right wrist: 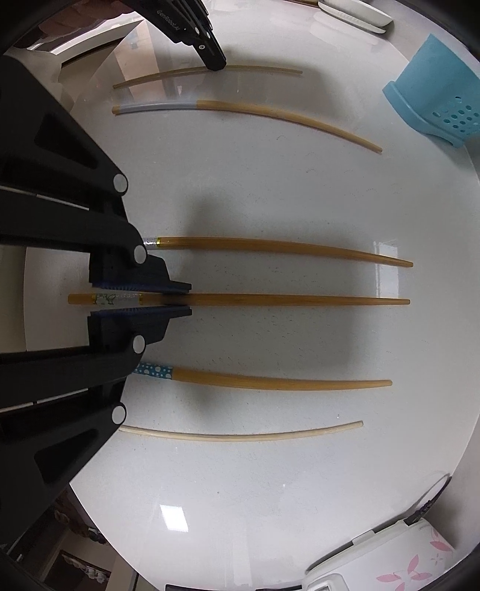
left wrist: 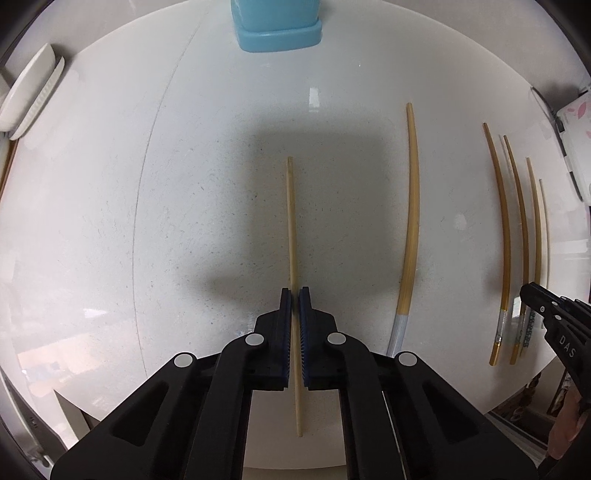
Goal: Organize utensils
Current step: 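Grasp a plain chopstick with the left tool while the right tool grasps a patterned chopstick, then lift both held chopsticks and carry them over the blue utensil holder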
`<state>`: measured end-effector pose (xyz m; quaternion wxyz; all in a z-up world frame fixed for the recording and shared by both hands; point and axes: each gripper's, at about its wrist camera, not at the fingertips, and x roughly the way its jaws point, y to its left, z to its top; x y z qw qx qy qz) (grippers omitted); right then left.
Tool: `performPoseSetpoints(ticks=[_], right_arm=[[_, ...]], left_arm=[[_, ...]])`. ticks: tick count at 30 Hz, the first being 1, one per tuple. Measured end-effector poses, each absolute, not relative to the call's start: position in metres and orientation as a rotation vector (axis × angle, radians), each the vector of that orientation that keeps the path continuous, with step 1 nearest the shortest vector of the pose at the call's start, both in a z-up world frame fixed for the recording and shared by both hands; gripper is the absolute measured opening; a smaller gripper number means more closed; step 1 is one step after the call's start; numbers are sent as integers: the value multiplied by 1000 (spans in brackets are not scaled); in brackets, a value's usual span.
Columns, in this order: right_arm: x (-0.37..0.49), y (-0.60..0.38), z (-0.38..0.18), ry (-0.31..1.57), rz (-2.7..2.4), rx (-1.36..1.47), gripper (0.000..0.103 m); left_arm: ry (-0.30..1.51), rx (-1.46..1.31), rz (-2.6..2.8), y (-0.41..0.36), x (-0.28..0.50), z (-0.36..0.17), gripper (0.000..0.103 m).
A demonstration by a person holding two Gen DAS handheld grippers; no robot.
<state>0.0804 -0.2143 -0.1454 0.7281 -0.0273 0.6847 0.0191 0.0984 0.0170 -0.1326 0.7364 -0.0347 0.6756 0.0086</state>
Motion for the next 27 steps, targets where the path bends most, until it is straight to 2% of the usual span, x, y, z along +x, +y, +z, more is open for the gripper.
performPoseSetpoints(ticks=[15,27], right_arm=[[72,-206,-105,1377,67,38,6],[79,-207,-56,1216,136,84,6]], left_arm=[[1370,-131,-35,50,64,-85,3],[1225,-120,-39,73,53,-24,3]])
